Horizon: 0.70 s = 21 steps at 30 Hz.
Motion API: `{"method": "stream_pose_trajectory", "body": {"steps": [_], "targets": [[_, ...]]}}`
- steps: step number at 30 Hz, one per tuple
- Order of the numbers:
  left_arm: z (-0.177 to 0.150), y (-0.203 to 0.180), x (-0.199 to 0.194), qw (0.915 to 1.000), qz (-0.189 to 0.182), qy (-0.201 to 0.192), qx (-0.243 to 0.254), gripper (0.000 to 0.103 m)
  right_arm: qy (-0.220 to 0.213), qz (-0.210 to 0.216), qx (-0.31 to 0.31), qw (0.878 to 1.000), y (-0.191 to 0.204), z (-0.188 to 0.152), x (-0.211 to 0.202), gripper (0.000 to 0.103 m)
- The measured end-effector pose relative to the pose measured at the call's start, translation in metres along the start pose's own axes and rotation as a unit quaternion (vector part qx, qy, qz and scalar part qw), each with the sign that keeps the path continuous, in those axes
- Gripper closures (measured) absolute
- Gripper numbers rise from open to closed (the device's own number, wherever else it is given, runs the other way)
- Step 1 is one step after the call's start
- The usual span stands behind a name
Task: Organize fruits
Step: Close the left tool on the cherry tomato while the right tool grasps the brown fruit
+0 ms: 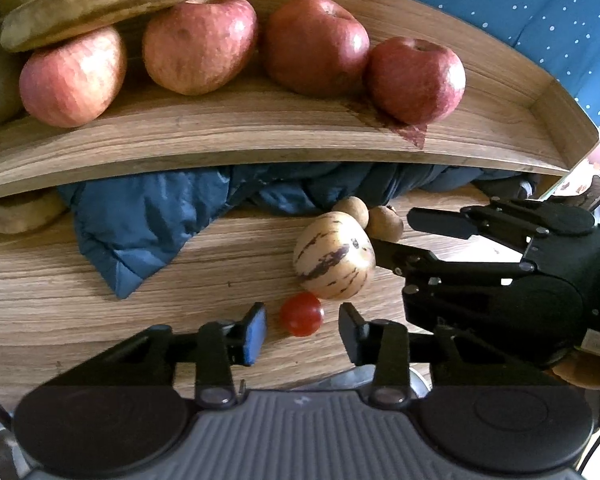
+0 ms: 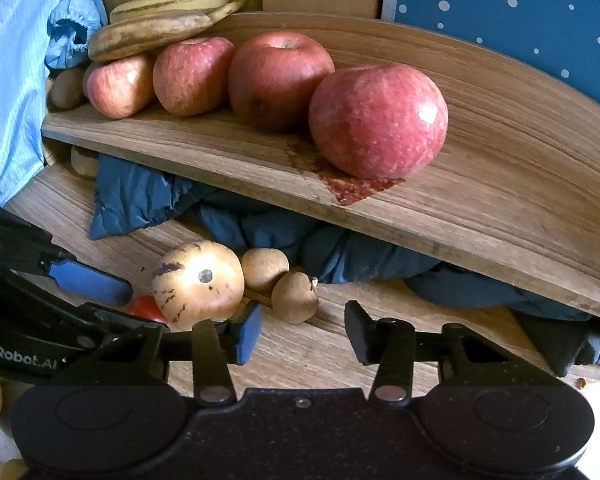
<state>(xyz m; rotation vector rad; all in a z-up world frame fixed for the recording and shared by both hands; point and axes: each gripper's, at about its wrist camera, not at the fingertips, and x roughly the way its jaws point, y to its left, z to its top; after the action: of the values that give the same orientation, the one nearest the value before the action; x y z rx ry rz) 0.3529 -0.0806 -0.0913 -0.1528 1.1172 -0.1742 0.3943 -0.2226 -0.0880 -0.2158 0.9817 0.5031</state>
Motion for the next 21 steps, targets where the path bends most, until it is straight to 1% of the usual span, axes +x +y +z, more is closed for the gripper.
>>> {"method": "stream_pose_trajectory", "body": {"steps": [6,9,11,14,21], "targets": [[0.0016,0.0020,0.0020,1.0000,-0.005,0.001,-0.003,0.064,-0.001,0.000,-0.008,1.000,0.0017,0.0031,0.0032,0.061],[0.0018,0.0030,0.0034,1.0000,-0.006,0.003,-0.004,0.069,0.001,0.002,-0.011,1.000,0.0021,0.0043,0.0051,0.064],[0.0020,0.0036,0.0041,1.0000,-0.007,0.004,-0.005,0.070,0.001,0.003,-0.013,1.000,0.0023,0.0047,0.0066,0.069],[0.0024,0.0046,0.0036,0.9999,-0.009,0.003,-0.007,0.076,0.002,0.006,-0.015,1.000,0.0034,0.0051,0.0090,0.075],[0.0011,0.0065,0.0008,0.9999,-0.013,0.004,-0.009,0.078,-0.001,0.003,-0.012,1.000,0.0044,0.0039,0.0058,0.076]]}}
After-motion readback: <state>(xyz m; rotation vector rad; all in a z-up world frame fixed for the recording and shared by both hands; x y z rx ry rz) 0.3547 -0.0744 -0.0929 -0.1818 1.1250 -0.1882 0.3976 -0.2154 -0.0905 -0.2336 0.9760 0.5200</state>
